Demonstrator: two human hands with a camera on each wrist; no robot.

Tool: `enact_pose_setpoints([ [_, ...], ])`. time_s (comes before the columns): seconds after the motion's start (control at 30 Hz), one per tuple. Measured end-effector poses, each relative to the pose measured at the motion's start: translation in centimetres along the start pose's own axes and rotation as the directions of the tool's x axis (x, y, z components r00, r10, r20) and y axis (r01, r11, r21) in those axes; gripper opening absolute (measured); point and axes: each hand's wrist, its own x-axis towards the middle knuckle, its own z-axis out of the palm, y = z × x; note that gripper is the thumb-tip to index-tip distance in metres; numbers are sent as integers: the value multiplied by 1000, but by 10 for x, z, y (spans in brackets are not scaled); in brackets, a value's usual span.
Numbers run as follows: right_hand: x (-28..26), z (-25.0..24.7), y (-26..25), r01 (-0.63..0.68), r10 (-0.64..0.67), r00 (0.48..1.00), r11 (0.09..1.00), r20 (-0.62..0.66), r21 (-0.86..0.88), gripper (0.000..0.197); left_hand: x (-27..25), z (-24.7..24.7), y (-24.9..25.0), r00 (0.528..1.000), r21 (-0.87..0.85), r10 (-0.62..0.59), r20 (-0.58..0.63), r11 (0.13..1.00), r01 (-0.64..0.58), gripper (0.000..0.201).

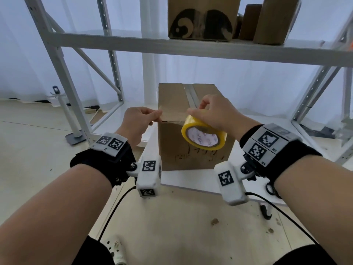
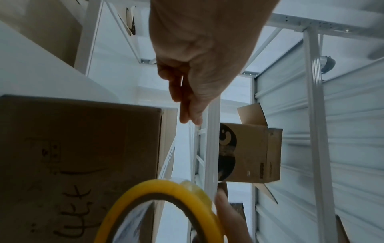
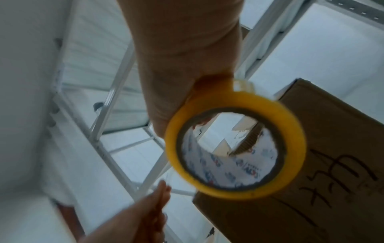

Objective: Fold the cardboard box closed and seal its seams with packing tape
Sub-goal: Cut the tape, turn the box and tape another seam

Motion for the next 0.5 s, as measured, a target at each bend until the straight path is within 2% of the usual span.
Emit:
enact_pose_setpoints([
  [0.07,4,-3,-4,-31,37,999,983,-28,178,34,3,-10,-3,999,-37,-47,-15,998,46,20],
  [0.13,6,-6,-9,-3,13,999,982,-52,189,29,5,-14,-6,997,-60,-77,-15,995,76,23],
  [0.27,21,-10,-26,101,-104,994,993,-46,-65,26,8,-12,-9,995,-115,-88,-55,990,81,21],
  [0.37,42,-10,-37,104,-116,993,957,-30,-271,24,15,-10,-9,992,-121,-87,-96,990,76,20],
  [0.43,52,-9,-42,97,-107,994,907,-1,-409,21,22,-14,-11,984,-130,-101,-145,988,83,18],
  [0.5,57,-6,-42,112,-105,993,806,46,-581,22,30,-21,-15,979,-144,-116,-170,985,92,18],
])
